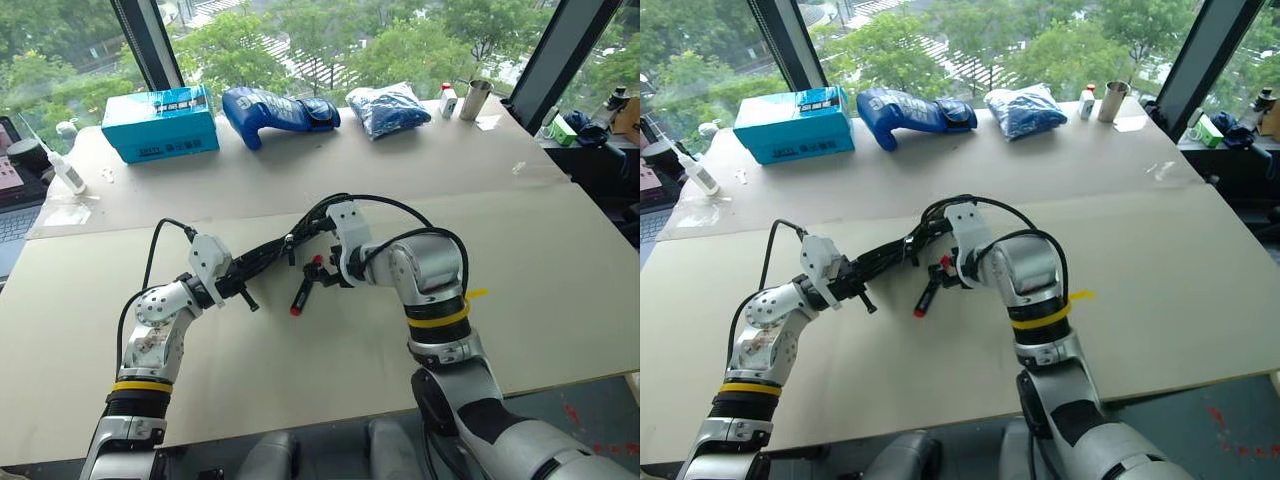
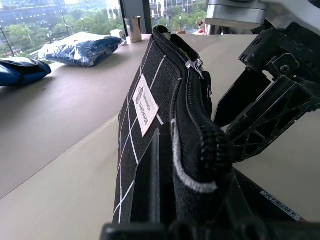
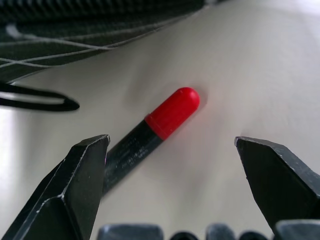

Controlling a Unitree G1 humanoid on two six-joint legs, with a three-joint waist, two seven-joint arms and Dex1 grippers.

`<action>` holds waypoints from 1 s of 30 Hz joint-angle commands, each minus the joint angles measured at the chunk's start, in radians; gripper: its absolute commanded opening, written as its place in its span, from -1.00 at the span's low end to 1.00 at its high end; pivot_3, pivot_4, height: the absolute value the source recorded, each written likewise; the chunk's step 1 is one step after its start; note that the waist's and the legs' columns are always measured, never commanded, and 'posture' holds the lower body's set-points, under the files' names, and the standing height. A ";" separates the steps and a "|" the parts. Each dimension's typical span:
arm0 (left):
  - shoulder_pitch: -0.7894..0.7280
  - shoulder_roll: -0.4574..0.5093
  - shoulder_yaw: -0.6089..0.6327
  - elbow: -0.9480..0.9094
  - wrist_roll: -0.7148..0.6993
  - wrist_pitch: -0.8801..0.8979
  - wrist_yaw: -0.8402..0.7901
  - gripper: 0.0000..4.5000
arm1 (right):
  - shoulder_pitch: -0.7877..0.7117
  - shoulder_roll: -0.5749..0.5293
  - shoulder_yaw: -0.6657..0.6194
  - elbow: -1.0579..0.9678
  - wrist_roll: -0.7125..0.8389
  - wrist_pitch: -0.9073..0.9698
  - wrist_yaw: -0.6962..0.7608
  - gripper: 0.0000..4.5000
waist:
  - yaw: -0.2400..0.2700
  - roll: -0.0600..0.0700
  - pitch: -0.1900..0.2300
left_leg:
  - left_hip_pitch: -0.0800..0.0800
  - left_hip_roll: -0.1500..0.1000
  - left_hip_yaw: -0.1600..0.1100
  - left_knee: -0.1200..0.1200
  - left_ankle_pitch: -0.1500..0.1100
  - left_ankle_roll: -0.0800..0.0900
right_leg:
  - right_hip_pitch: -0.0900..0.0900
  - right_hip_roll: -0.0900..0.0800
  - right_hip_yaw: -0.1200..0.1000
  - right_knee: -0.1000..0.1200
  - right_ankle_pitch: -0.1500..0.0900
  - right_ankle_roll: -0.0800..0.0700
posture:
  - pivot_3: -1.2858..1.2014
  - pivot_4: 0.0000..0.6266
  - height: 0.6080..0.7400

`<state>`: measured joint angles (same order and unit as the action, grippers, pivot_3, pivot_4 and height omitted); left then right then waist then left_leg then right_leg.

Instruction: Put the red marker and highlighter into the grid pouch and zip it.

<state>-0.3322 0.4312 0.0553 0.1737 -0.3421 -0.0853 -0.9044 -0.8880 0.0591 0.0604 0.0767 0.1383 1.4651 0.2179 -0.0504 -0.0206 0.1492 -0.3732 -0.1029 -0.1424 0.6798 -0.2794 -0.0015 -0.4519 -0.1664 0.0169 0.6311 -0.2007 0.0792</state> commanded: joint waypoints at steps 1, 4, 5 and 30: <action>0.000 -0.001 0.011 -0.025 -0.003 -0.017 0.008 -1.00 | -0.050 0.026 -0.015 0.041 0.000 -0.052 -0.029 0.98 | -0.002 0.000 0.000 | 0.000 0.000 0.000 0.000 0.000 0.000 | -0.001 0.000 0.000 0.000 0.000 0.000 | 0.03 -0.52 1.00; 0.001 -0.003 0.012 -0.024 -0.002 -0.020 0.011 -1.00 | -0.062 0.029 0.011 0.063 0.000 -0.073 -0.034 0.98 | -0.006 0.000 0.000 | -0.002 0.000 0.000 0.000 0.000 0.000 | -0.002 0.000 0.000 0.001 0.000 0.000 | 0.03 -0.52 1.00; 0.002 -0.004 0.012 -0.025 -0.001 -0.022 0.012 -1.00 | -0.059 0.025 0.027 0.067 -0.002 -0.078 -0.033 0.98 | -0.007 0.000 0.000 | -0.003 0.000 0.000 0.000 0.000 0.000 | -0.003 0.000 0.000 0.001 0.000 0.000 | 0.03 -0.52 1.00; 0.011 -0.002 0.018 -0.029 -0.002 -0.034 0.021 -1.00 | 0.083 -0.413 0.381 -0.135 -0.087 -0.613 0.279 -0.79 | -0.013 0.001 -0.001 | -0.006 -0.001 0.000 0.002 0.000 0.000 | -0.004 -0.001 0.000 0.000 0.000 0.000 | 0.03 -0.52 1.00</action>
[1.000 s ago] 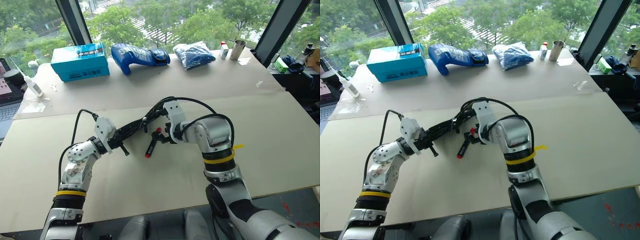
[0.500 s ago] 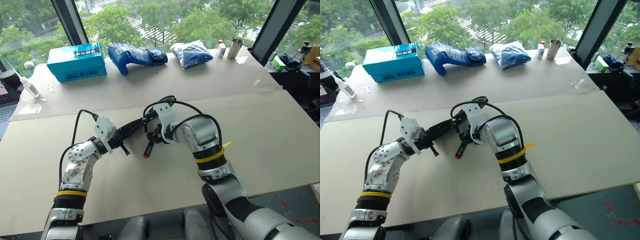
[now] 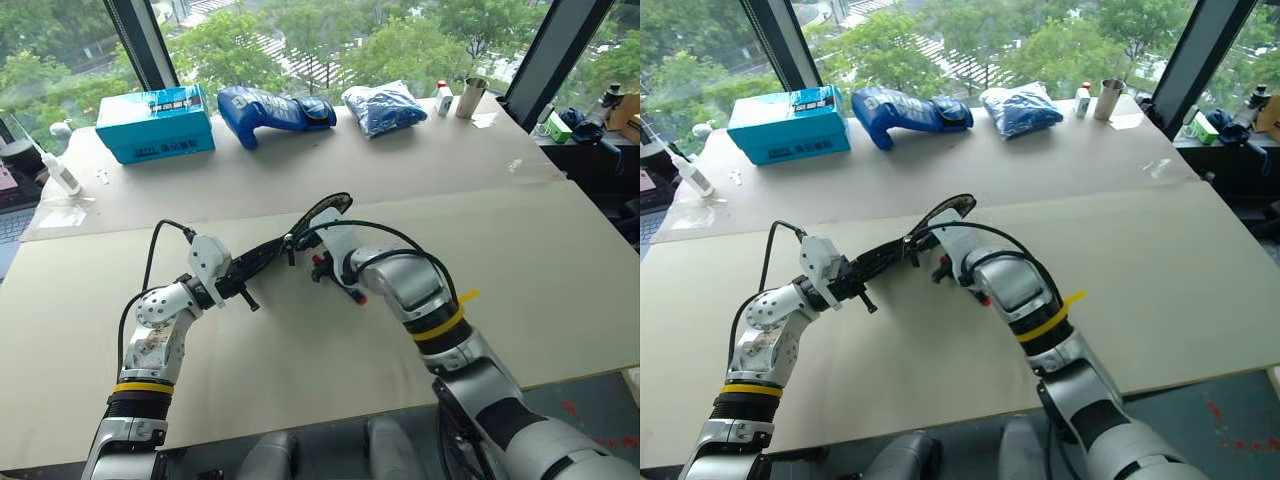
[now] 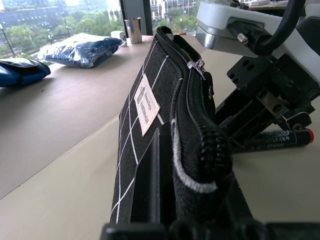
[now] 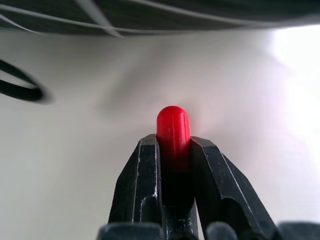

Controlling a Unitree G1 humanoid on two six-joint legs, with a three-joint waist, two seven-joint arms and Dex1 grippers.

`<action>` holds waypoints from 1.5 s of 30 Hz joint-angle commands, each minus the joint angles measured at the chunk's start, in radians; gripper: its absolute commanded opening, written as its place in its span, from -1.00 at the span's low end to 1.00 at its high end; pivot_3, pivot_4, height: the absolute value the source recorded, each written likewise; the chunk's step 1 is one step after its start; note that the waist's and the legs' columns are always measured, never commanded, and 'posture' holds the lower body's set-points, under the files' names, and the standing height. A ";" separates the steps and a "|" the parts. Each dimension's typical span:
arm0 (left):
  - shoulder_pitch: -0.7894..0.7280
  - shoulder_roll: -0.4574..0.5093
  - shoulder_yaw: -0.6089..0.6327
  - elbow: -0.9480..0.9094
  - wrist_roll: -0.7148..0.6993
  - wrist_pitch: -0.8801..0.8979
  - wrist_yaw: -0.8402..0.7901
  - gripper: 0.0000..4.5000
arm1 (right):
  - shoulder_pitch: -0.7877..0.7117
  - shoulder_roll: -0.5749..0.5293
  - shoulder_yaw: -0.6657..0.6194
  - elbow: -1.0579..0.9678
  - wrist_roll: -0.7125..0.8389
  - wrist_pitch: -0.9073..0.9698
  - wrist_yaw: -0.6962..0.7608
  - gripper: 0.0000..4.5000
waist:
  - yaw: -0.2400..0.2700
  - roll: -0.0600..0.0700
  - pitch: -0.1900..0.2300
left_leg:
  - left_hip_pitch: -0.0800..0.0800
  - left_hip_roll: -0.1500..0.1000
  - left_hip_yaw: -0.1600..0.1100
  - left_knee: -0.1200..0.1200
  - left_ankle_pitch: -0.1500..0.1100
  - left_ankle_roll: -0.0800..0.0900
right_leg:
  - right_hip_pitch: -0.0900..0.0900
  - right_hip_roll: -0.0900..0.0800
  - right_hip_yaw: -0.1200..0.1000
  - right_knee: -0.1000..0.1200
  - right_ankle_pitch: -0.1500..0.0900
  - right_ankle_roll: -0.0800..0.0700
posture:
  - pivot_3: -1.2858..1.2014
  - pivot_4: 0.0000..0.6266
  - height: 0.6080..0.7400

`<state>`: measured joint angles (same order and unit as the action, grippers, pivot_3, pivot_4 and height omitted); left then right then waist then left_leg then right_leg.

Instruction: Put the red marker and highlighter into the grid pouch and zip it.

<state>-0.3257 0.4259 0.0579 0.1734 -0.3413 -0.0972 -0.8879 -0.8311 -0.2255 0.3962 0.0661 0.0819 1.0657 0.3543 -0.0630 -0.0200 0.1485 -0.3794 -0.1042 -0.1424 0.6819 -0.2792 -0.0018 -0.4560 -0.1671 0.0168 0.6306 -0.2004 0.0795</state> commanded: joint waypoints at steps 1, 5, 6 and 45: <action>0.007 0.005 0.015 -0.030 -0.003 -0.021 0.004 -1.00 | 0.045 -0.188 0.064 -0.164 -0.042 -0.290 0.194 -0.79 | 0.002 0.000 0.000 | 0.000 0.000 0.000 0.000 0.000 0.000 | 0.000 0.000 0.000 0.000 0.000 0.000 | 0.03 -0.52 1.00; 0.016 0.013 0.013 -0.037 -0.010 -0.009 -0.008 -1.00 | 0.117 -0.339 -0.042 -0.261 0.000 -0.468 0.314 -0.79 | -0.003 0.000 0.000 | -0.001 0.000 0.001 0.000 0.000 0.000 | 0.000 0.000 -0.001 -0.001 0.000 0.001 | 0.03 -0.52 1.00; 0.016 0.015 0.011 -0.036 -0.011 -0.006 -0.013 -1.00 | 0.138 -0.373 -0.067 -0.285 0.003 -0.532 0.342 -0.79 | -0.003 0.000 0.000 | -0.001 0.000 0.001 0.000 0.000 0.000 | 0.000 0.000 0.000 -0.001 0.000 0.001 | 0.03 -0.52 1.00; -0.016 0.022 -0.007 -0.052 -0.029 0.062 -0.081 -1.00 | 0.028 -0.269 0.044 0.097 -0.262 -2.023 0.548 -0.79 | 0.017 -0.001 0.000 | 0.003 0.001 0.010 0.003 0.000 0.000 | 0.001 0.001 0.000 -0.003 0.002 0.000 | 0.03 -0.52 1.00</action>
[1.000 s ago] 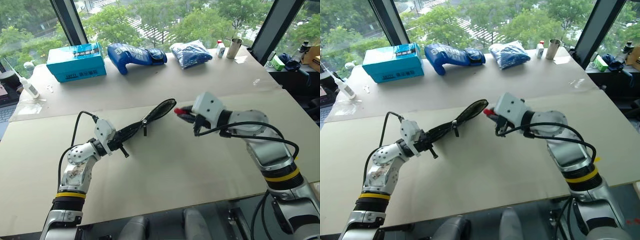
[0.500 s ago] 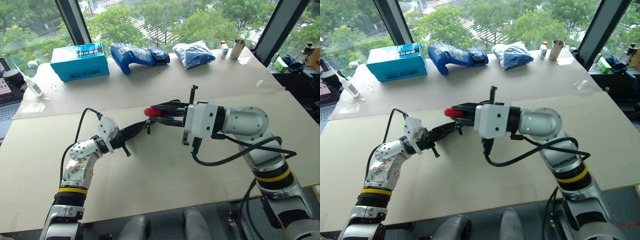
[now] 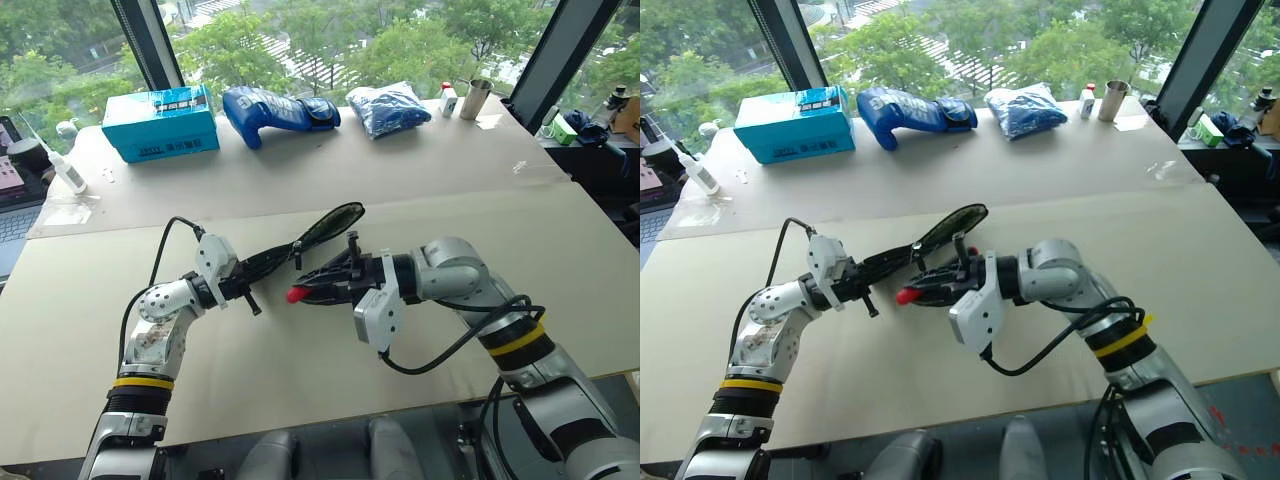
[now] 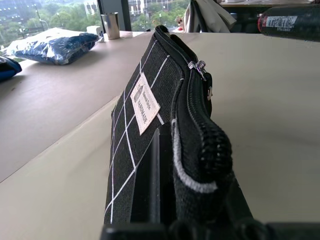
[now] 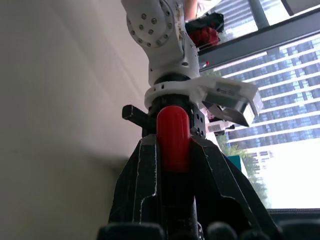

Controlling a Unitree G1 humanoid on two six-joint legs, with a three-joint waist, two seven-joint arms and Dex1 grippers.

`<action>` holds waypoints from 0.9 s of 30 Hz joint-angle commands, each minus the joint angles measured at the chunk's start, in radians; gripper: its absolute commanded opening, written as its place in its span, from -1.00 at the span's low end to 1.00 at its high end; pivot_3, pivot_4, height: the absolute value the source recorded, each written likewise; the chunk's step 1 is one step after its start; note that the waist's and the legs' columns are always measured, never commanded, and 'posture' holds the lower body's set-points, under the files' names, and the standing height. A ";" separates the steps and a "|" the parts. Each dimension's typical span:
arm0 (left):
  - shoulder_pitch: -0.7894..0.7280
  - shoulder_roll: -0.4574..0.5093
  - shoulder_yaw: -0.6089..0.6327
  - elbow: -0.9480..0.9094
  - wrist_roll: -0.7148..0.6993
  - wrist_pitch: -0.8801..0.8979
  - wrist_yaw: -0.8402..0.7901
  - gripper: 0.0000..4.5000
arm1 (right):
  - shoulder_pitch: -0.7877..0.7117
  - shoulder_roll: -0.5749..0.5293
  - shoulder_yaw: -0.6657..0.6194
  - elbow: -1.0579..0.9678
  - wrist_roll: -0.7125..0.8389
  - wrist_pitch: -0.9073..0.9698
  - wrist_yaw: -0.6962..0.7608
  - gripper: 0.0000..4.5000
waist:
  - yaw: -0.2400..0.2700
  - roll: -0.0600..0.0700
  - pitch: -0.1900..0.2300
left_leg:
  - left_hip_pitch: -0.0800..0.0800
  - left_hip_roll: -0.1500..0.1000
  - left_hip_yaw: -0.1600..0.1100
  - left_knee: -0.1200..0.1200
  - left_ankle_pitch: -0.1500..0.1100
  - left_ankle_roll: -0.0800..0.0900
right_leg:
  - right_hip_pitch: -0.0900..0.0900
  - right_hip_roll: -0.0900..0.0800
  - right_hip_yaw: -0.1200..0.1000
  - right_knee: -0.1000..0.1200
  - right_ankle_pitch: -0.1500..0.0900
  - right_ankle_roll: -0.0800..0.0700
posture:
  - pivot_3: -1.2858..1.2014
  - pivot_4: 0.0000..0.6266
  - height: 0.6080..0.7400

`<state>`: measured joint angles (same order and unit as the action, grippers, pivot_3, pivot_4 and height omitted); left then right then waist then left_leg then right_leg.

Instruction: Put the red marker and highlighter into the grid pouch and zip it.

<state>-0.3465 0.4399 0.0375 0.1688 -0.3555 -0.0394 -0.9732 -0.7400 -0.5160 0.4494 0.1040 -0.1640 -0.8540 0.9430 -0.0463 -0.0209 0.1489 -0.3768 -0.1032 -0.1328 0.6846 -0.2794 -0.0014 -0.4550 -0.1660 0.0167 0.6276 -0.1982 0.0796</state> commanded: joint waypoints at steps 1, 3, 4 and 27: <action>0.007 0.007 0.013 -0.052 -0.015 0.005 0.007 -1.00 | -0.079 0.025 -0.009 0.088 -0.025 -0.119 -0.048 -0.79 | 0.000 0.000 0.000 | 0.000 0.000 0.000 0.000 0.000 0.000 | 0.000 0.000 0.000 0.000 0.000 0.000 | 0.03 -0.52 1.00; 0.019 0.006 0.015 -0.065 -0.016 0.008 0.014 -1.00 | -0.122 0.031 -0.025 0.157 -0.034 -0.124 -0.068 -0.79 | 0.001 0.000 0.000 | 0.000 0.000 -0.001 0.000 0.000 0.000 | 0.000 0.000 0.000 0.000 0.000 0.000 | 0.03 -0.52 1.00; 0.023 0.006 0.017 -0.070 -0.017 0.009 0.016 -1.00 | -0.134 0.033 -0.028 0.177 -0.036 -0.127 -0.075 -0.79 | 0.000 0.000 0.000 | 0.000 0.000 -0.001 0.000 0.000 0.000 | 0.000 0.000 0.000 0.000 0.000 0.000 | 0.03 -0.52 1.00; 0.071 0.006 0.023 -0.141 -0.044 0.029 0.023 -1.00 | -0.245 0.121 0.032 0.421 0.151 -0.159 -0.041 -0.79 | -0.002 0.000 0.000 | 0.001 0.001 -0.004 -0.001 0.000 0.000 | 0.000 0.001 0.001 0.000 0.000 0.000 | 0.03 -0.52 1.00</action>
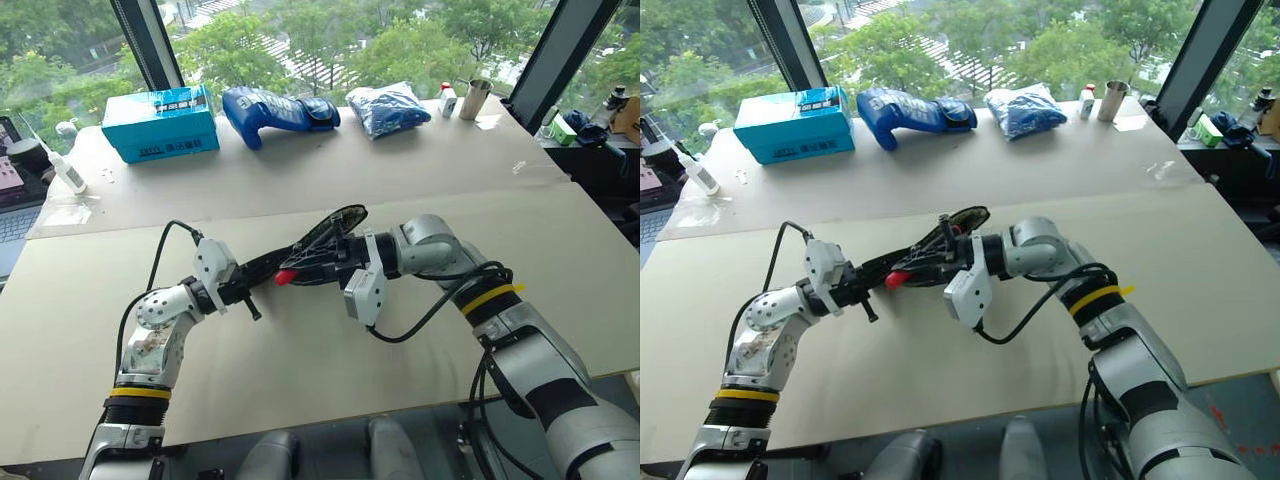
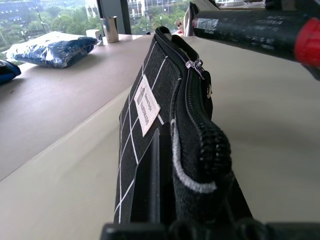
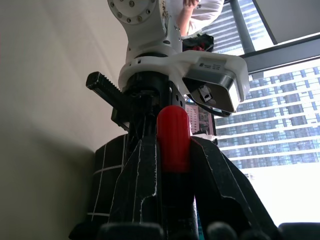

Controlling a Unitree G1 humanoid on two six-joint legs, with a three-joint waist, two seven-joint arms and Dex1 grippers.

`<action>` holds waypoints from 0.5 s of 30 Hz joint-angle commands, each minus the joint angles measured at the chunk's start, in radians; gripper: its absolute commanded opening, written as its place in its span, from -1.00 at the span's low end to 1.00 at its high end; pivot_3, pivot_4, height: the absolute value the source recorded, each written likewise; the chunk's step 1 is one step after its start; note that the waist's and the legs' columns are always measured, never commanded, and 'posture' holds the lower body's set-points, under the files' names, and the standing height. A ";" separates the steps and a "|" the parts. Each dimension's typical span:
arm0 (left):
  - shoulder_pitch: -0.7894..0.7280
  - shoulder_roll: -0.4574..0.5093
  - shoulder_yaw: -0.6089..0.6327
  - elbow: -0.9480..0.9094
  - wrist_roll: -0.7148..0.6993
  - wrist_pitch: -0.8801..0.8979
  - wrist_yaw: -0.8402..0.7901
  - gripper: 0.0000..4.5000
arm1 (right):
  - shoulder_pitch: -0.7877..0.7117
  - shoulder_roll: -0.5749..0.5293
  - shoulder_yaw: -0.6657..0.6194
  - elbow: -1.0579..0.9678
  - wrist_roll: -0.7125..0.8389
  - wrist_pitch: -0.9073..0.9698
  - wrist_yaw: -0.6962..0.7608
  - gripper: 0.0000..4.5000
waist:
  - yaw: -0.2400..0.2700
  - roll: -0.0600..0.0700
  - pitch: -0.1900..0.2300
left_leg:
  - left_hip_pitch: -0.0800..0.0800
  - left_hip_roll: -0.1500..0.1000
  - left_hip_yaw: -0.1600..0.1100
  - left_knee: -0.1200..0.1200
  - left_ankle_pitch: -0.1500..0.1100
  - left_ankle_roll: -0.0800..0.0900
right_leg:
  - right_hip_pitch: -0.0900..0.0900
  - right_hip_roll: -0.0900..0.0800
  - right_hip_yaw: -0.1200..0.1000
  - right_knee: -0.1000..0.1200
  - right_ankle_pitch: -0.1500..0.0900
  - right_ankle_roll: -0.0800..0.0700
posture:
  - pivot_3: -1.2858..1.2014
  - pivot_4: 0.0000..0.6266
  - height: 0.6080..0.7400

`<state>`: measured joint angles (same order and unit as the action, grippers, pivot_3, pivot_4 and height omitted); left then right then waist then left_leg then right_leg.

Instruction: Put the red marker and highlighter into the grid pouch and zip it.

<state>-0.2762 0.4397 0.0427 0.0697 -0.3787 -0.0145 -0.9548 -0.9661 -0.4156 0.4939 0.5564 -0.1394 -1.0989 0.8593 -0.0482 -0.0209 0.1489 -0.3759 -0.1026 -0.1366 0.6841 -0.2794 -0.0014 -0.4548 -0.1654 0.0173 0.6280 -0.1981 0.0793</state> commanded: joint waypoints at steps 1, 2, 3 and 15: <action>0.003 0.005 0.018 -0.045 -0.022 0.005 0.005 -1.00 | -0.015 0.028 -0.017 -0.041 0.160 0.126 0.061 -0.79 | -0.001 0.000 0.000 | 0.000 0.000 0.000 0.000 0.000 0.000 | 0.000 0.000 0.000 0.000 0.000 0.000 | 0.03 -0.52 1.00; 0.005 0.005 0.017 -0.047 -0.022 0.004 0.006 -1.00 | -0.011 0.032 -0.019 -0.052 0.191 0.173 0.087 -0.79 | -0.001 0.000 0.000 | 0.000 0.000 -0.001 0.000 0.000 0.000 | 0.000 0.000 0.000 0.000 0.000 0.000 | 0.03 -0.52 1.00; 0.007 0.004 0.016 -0.049 -0.022 0.004 0.007 -1.00 | -0.007 0.034 -0.021 -0.061 0.210 0.199 0.105 -0.79 | -0.001 0.000 0.000 | 0.000 0.001 -0.001 0.000 0.000 0.000 | 0.000 0.000 0.000 0.000 0.000 -0.001 | 0.03 -0.52 1.00; 0.003 0.013 0.027 -0.059 -0.035 0.007 0.007 -1.00 | 0.021 0.078 -0.110 -0.109 0.304 0.448 0.171 -0.79 | 0.001 0.000 0.000 | 0.000 0.000 -0.002 0.000 0.000 0.000 | 0.000 0.000 0.000 0.001 0.000 -0.001 | 0.03 -0.52 1.00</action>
<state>-0.2667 0.4397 0.0439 0.0528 -0.3935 -0.0069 -0.9512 -0.9403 -0.3452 0.4257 0.4643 0.1406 -0.6764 1.0312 -0.0469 -0.0208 0.1488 -0.3760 -0.1022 -0.1387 0.6839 -0.2794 -0.0014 -0.4550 -0.1650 0.0172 0.6293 -0.1976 0.0786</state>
